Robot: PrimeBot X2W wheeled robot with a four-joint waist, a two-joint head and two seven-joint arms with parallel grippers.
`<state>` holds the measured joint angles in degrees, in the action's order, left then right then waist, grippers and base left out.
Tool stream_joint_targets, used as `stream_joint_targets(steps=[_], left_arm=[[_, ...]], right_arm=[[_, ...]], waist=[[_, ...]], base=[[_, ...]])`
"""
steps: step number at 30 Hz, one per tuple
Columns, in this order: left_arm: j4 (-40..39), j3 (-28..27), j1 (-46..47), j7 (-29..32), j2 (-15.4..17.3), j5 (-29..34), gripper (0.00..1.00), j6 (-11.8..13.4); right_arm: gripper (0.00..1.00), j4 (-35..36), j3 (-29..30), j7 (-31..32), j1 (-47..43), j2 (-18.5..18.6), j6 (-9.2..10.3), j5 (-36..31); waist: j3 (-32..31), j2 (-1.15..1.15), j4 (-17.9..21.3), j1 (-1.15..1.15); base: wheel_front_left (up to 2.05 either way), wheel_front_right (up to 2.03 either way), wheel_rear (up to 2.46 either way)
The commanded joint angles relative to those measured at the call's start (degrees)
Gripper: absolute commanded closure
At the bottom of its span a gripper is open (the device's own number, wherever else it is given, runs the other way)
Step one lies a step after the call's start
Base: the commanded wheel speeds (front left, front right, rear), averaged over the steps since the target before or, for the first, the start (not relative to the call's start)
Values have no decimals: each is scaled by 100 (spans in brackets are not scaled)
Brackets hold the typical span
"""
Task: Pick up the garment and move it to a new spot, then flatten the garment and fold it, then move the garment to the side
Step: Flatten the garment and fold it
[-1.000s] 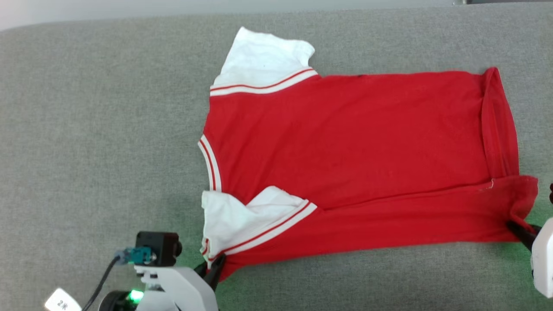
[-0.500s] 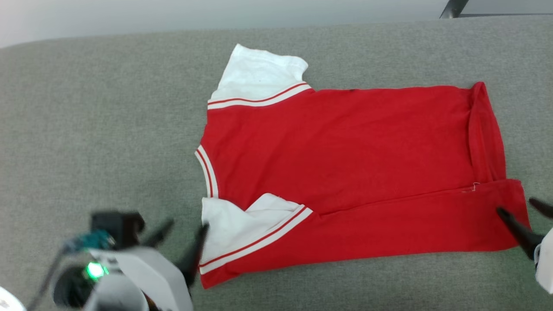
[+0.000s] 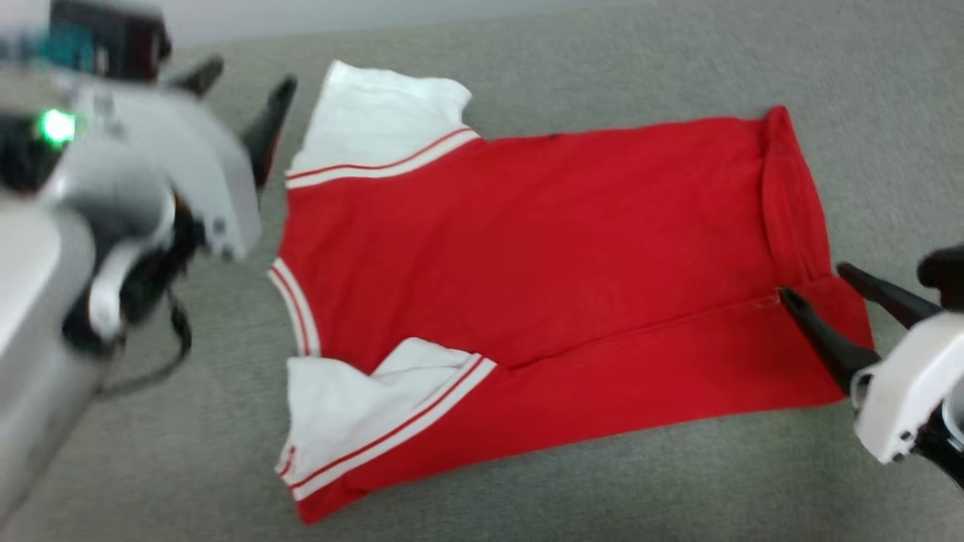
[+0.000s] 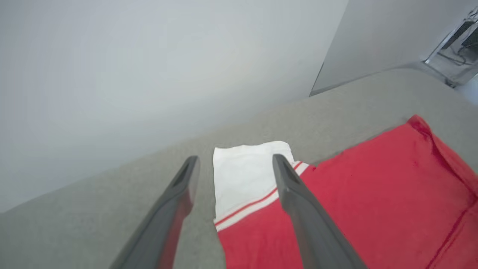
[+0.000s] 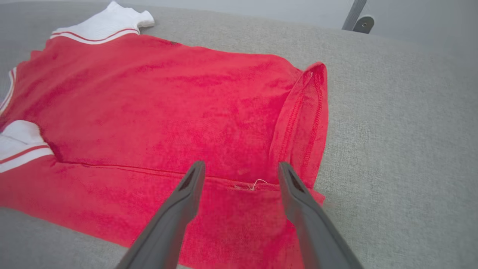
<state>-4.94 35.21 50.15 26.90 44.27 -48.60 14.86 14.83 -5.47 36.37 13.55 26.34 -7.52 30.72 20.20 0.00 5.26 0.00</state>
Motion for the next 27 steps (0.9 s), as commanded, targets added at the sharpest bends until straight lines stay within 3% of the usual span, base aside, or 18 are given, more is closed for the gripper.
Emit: stream_joint_targets(steps=[1,6,13,18,27], left_arm=[[335,52,314,82,-150,16,0,-174],[1968,180,1522,345,-563,62,0,-786],[4014,556,2615,956,-917,255,0,-1426],[5055,688,2955,1585,-1047,150,0,-1632],[5903,926,3022,2188,-1105,117,0,-1888]], right_arm=[[0,-52,-100,-77,163,-30,8,10],[0,-292,-448,-344,570,-119,7,87],[0,-635,-834,-694,950,-160,7,172],[0,-817,-981,-870,1100,-139,7,234],[0,-1001,-1138,-1008,1190,-63,7,297]], waist=[[394,0,396,0],[791,0,811,0],[1150,0,1208,0],[1272,0,1364,0],[1341,0,1468,0]], base=[[0,0,0],[0,0,0],[0,0,0],[0,0,0],[0,0,0]])
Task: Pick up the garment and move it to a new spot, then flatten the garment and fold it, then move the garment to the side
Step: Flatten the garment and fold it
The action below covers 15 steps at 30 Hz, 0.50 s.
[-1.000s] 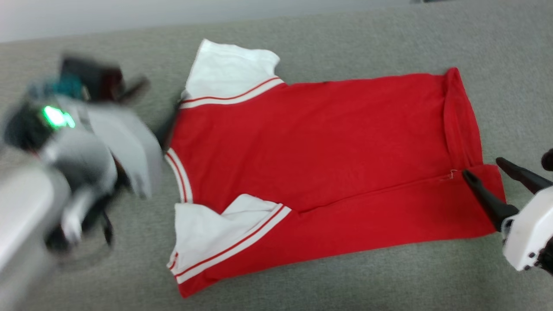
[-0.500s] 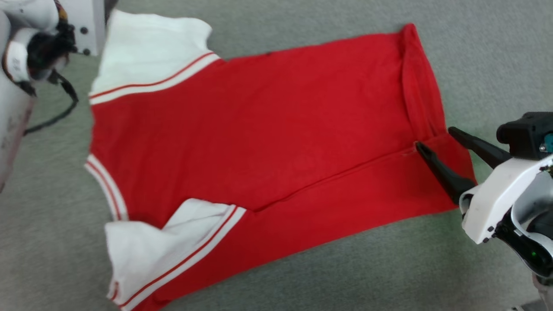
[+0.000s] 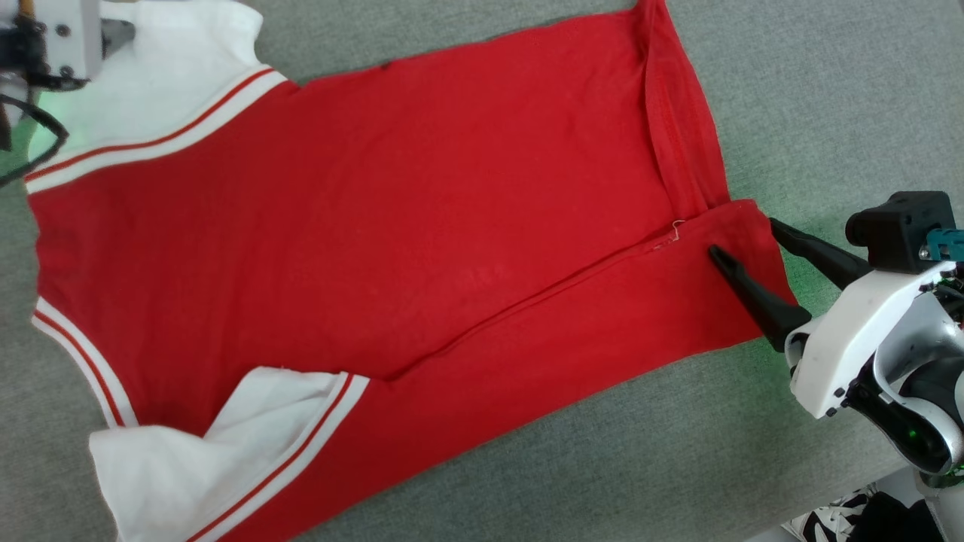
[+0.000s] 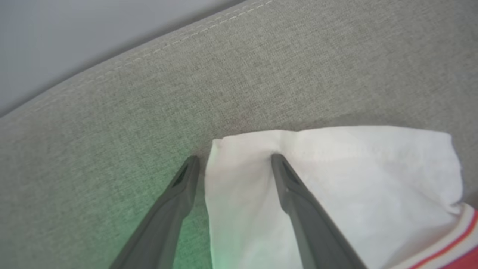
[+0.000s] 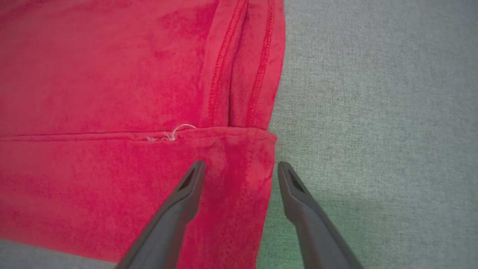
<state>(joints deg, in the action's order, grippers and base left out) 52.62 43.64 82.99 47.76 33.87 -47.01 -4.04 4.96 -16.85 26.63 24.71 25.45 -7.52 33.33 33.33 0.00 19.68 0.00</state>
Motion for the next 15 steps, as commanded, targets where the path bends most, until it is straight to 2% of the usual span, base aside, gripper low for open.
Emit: stream_joint_targets(steps=[1,3,4,5,6,15], left_arm=[[209,80,-277,163,-104,-78,0,-22],[301,76,-281,269,-165,-143,0,-50],[334,81,-283,287,-186,-148,28,-48],[371,87,-298,324,-211,-174,92,-64],[407,85,-315,358,-240,-218,100,-75],[502,47,-273,151,-397,-314,100,-157]], right_arm=[[0,-28,-7,-37,83,32,7,33],[0,-41,-20,-48,99,37,7,40],[0,-44,-17,-60,114,34,7,49],[0,-42,-15,-73,136,43,8,48],[0,-39,-8,-82,169,54,8,48],[0,-89,-13,143,906,121,8,245]], waist=[[27,0,23,0],[23,0,11,0],[21,0,5,0],[17,0,-4,0],[11,0,-18,0],[-12,0,-228,0]], base=[[0,0,0],[0,0,0],[0,0,0],[0,0,0],[0,0,0],[0,0,0]])
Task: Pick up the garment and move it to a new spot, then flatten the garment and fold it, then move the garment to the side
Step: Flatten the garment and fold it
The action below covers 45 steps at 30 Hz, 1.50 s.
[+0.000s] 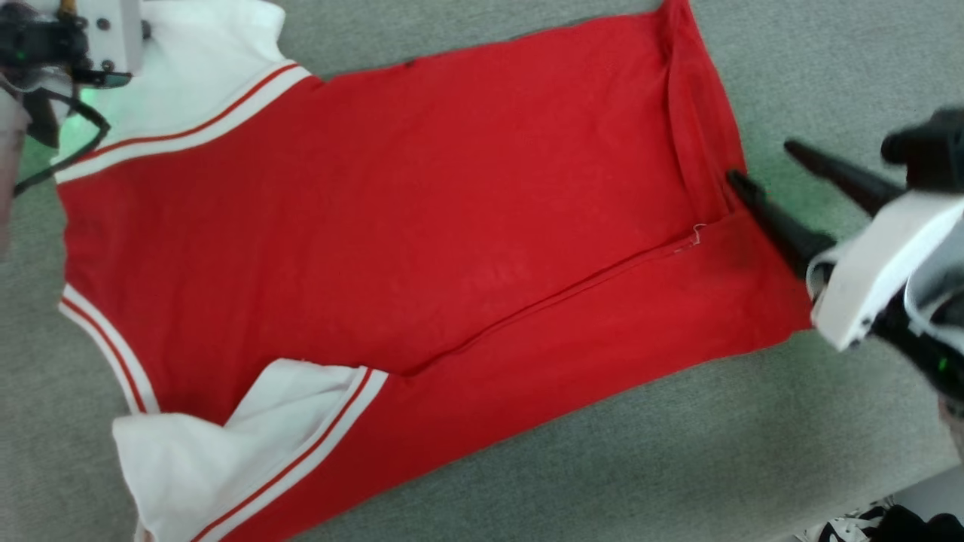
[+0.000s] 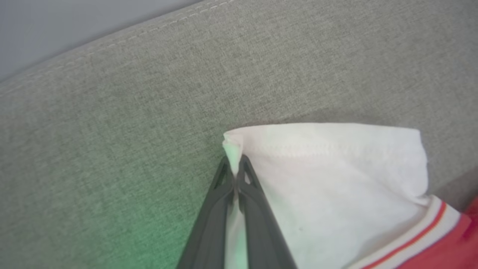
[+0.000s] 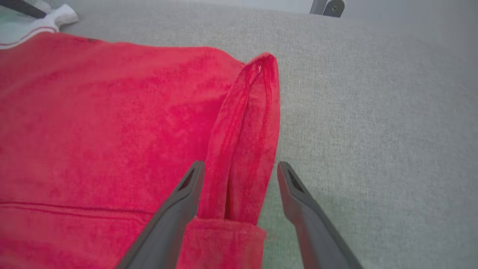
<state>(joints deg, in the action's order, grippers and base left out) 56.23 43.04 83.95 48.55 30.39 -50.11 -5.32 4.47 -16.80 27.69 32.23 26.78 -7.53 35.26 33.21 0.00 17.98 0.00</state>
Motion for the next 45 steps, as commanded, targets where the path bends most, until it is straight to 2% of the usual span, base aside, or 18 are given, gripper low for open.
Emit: stream_joint_targets(steps=[1,5,10,11,16,22,27,28,29,30,31,38,45], left_arm=[[137,109,-357,17,-78,-2,100,-42],[92,146,-358,-131,-221,-32,100,-105],[18,212,-281,-216,-385,-84,100,-175],[18,212,-281,-216,-385,-84,100,-175],[-3,315,-231,-282,-514,-107,100,-200],[-54,436,-187,-317,-637,-185,100,-227],[-154,547,-174,-323,-672,-273,100,-220],[-172,577,-174,-316,-664,-287,100,-220],[-187,604,-175,-312,-657,-308,100,-221],[-200,627,-170,-317,-651,-322,100,-221],[-211,644,-167,-327,-652,-341,100,-221],[-268,733,-137,-471,-721,-512,100,-223],[-592,692,-183,-1307,-744,-757,100,-224]], right_arm=[[0,-107,-60,101,308,-51,8,110],[0,-612,-357,431,1016,-136,9,218],[0,-1729,-655,816,2026,-208,8,282],[0,-1729,-655,816,2026,-208,8,282],[0,-2964,-739,1031,2903,-302,8,287],[0,-4093,-1172,1456,3423,-331,9,296],[0,-4509,-1563,1540,3526,-409,9,533],[10,-4555,-1639,1569,3531,-419,9,579],[57,-4593,-1712,1582,3541,-418,8,611],[87,-4619,-1769,1572,3555,-409,8,661],[100,-4658,-1819,1549,3577,-392,8,709],[100,-4861,-2021,1293,3754,-288,9,933],[100,-4858,-2048,519,3778,-156,9,1151]], waist=[[1,0,-94,0],[21,0,-254,0],[109,0,-503,0],[109,0,-503,0],[186,0,-695,0],[268,0,-848,0],[311,0,-884,0],[315,0,-885,0],[317,0,-887,0],[320,0,-888,0],[320,0,-889,0],[285,0,-907,0],[-67,0,-1056,0]], base=[[0,0,0],[0,0,0],[0,0,0],[0,0,0],[0,0,0],[0,0,0],[0,0,0],[0,0,0],[0,0,0],[0,0,0],[0,0,0],[0,0,0],[0,0,0]])
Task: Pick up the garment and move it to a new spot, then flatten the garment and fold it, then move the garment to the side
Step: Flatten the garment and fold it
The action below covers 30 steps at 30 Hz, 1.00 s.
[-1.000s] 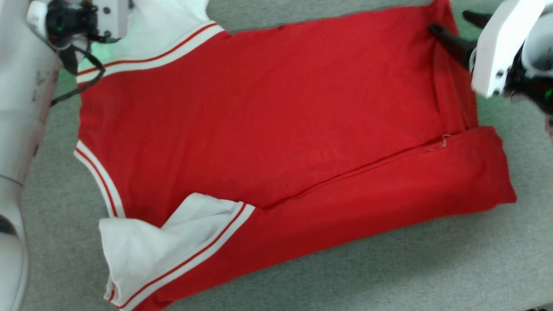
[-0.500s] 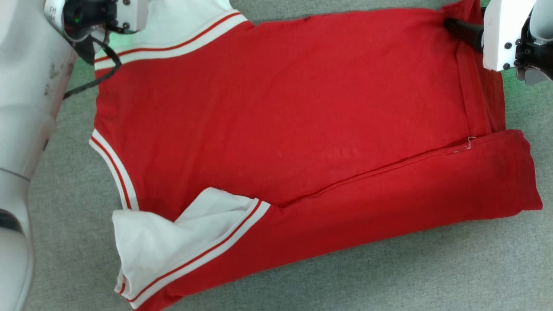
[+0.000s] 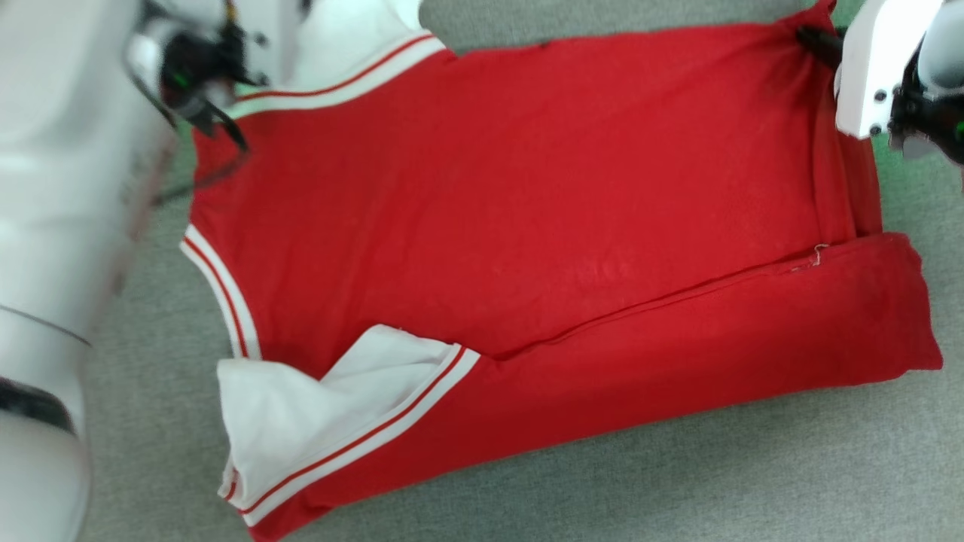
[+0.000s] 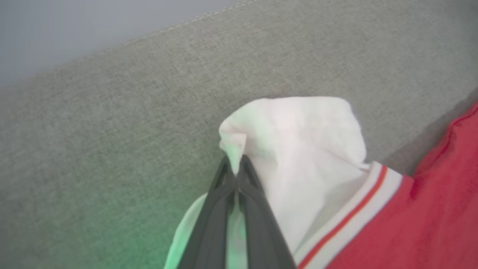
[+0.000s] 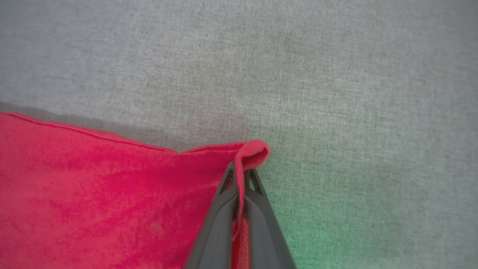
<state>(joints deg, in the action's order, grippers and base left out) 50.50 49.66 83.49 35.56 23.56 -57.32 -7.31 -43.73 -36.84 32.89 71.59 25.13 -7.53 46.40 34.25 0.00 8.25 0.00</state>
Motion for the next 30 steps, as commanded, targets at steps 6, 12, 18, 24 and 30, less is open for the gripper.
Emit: stream_joint_targets(steps=[6,12,18,24,30], left_arm=[[-684,111,-633,-969,62,-343,100,-19],[-1657,221,-1381,-1758,435,-609,100,-19],[-2861,135,-2454,-2219,1093,-904,100,43],[-4438,-31,-3780,-2669,1840,-1225,100,591],[-5855,-199,-5030,-3195,2519,-1522,100,1260]], right_arm=[[100,220,-212,-394,-595,397,9,302],[100,672,-321,-637,-1265,876,9,542],[100,1303,-325,-780,-1923,1323,9,592],[100,1902,-121,-799,-2542,1652,9,551],[100,2275,249,-724,-3176,1893,9,469]], waist=[[-859,0,-359,0],[-1500,0,-628,0],[-1837,0,-775,0],[-1945,0,-814,0],[-1890,0,-860,0]], base=[[0,0,0],[0,0,0],[0,0,0],[0,0,0],[0,0,0]])
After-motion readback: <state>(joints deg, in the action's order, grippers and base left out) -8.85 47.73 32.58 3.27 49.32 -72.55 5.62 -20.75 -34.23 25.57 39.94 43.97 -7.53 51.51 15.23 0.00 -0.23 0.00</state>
